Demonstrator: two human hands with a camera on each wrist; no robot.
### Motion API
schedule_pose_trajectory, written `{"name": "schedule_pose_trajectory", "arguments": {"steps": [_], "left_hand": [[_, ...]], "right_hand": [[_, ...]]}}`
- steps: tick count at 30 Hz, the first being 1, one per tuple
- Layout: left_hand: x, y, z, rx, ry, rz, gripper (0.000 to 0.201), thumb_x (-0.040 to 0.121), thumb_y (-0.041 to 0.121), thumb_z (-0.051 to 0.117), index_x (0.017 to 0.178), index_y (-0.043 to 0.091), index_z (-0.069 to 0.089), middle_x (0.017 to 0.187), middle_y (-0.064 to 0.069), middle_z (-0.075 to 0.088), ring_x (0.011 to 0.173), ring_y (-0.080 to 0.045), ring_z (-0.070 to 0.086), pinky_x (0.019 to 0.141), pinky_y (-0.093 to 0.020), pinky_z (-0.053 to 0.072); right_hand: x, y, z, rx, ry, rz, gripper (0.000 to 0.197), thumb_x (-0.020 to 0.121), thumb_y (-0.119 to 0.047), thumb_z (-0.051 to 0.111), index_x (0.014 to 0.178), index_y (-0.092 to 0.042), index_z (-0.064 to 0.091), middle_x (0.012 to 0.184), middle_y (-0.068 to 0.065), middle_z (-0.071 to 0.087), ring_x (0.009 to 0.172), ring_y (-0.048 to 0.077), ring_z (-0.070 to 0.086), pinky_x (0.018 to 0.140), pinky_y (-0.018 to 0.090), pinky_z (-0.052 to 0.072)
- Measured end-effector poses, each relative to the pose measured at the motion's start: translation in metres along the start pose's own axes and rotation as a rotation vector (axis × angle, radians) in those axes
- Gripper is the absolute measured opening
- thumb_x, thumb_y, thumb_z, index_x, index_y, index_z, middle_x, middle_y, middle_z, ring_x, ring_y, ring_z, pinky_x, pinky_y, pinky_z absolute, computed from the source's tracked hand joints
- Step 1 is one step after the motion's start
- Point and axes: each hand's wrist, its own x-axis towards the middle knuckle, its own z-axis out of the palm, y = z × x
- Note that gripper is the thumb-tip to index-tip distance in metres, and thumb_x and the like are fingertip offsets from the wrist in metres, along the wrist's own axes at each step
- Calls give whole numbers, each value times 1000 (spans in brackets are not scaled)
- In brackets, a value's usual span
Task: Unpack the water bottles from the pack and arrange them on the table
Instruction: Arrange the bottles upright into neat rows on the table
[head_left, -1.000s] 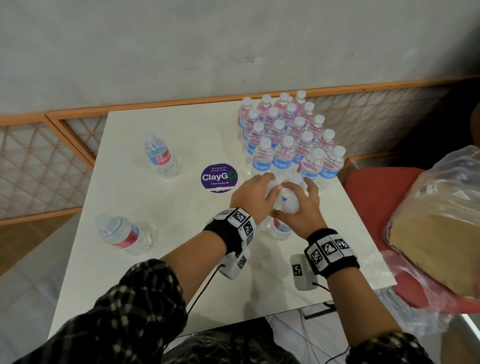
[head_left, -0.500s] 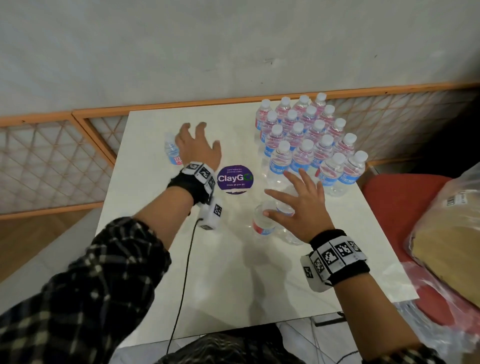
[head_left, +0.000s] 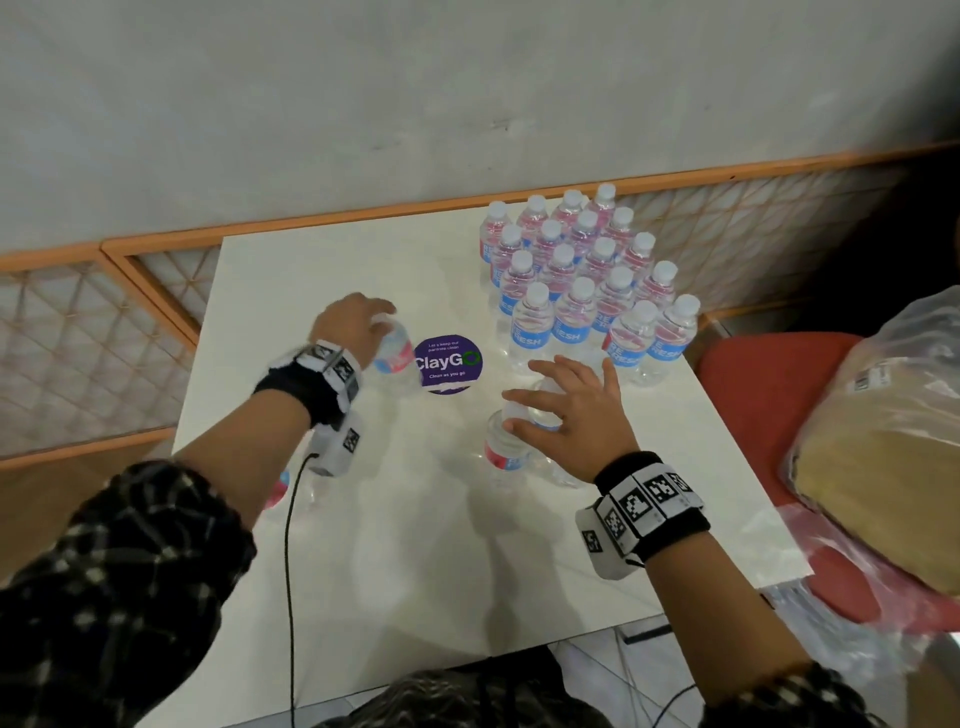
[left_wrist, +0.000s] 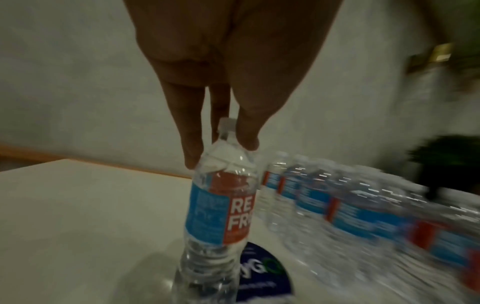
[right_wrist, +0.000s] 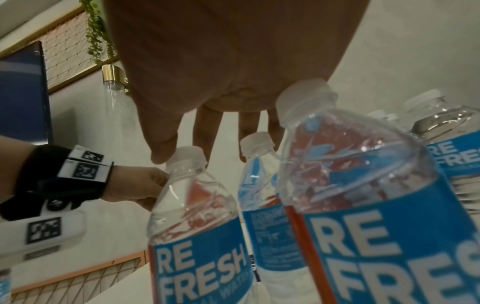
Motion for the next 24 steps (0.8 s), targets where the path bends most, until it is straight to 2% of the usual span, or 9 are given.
{"name": "schedule_pose_trajectory", "arguments": {"steps": [4, 8, 13, 15, 16, 18, 20, 22, 24], "left_hand": [[-30, 52, 13, 46, -107, 249, 29, 93, 24, 50, 118, 23, 64, 109, -12, 58, 102, -33, 57, 81, -33, 41], [-50, 86, 26, -8, -151, 294, 31, 91, 36, 54, 120, 27, 61, 107, -7, 54, 100, -27, 57, 76, -28, 35], [-64, 90, 37, -161, -235, 276, 44, 93, 42, 49, 135, 30, 48, 124, -4, 53, 115, -21, 53, 98, -35, 43], [-68, 77, 32, -233, -185, 236, 48, 93, 38, 53, 138, 26, 45, 125, -5, 54, 114, -23, 54, 99, -37, 43], [-71, 68, 27, -243, -106, 223, 48, 92, 36, 55, 138, 23, 46, 125, -6, 54, 114, -24, 54, 99, -37, 44], [-80, 42, 16, -190, 126, 199, 46, 89, 36, 56, 131, 18, 53, 123, -9, 58, 113, -28, 54, 97, -38, 44], [-90, 9, 6, -103, 326, 149, 45, 84, 37, 54, 123, 15, 60, 119, -12, 62, 110, -32, 57, 95, -42, 44], [-100, -25, 0, -27, 393, 25, 42, 83, 36, 57, 120, 16, 60, 119, -11, 62, 112, -33, 55, 97, -50, 42], [-111, -54, -3, 19, 399, -111, 39, 84, 33, 61, 120, 17, 59, 122, -12, 60, 116, -34, 53, 99, -56, 39]], "right_hand": [[-2, 0, -2, 7, -7, -7, 56, 73, -74, 33, 115, -49, 61, 141, -12, 46, 137, 19, 31, 114, 57, 0], [-2, -2, 0, -3, 38, 44, 65, 69, -75, 36, 119, -42, 60, 139, -7, 48, 137, 21, 32, 113, 59, 4], [-5, -4, -1, 13, 67, 81, 71, 64, -80, 39, 120, -41, 59, 139, -3, 48, 136, 23, 33, 111, 61, 11], [-4, -3, -2, 60, 63, 111, 72, 65, -79, 41, 125, -42, 54, 144, -3, 41, 139, 21, 28, 113, 58, 11], [-4, -2, -4, 125, 95, 144, 71, 67, -76, 47, 129, -41, 51, 147, -3, 37, 140, 20, 25, 115, 53, 12], [-5, 3, -6, 354, 244, 266, 67, 76, -57, 63, 136, -34, 44, 150, -1, 31, 140, 16, 22, 116, 39, 15], [-11, 11, -5, 663, 419, 462, 63, 84, -40, 66, 140, -28, 39, 147, -5, 32, 136, 8, 25, 114, 31, 20], [-19, 19, 0, 976, 491, 726, 60, 89, -43, 59, 142, -30, 34, 148, -6, 32, 137, 9, 27, 115, 37, 25], [-30, 27, 10, 1177, 437, 989, 57, 91, -50, 50, 142, -36, 31, 151, -5, 30, 139, 15, 29, 113, 44, 27]]}}
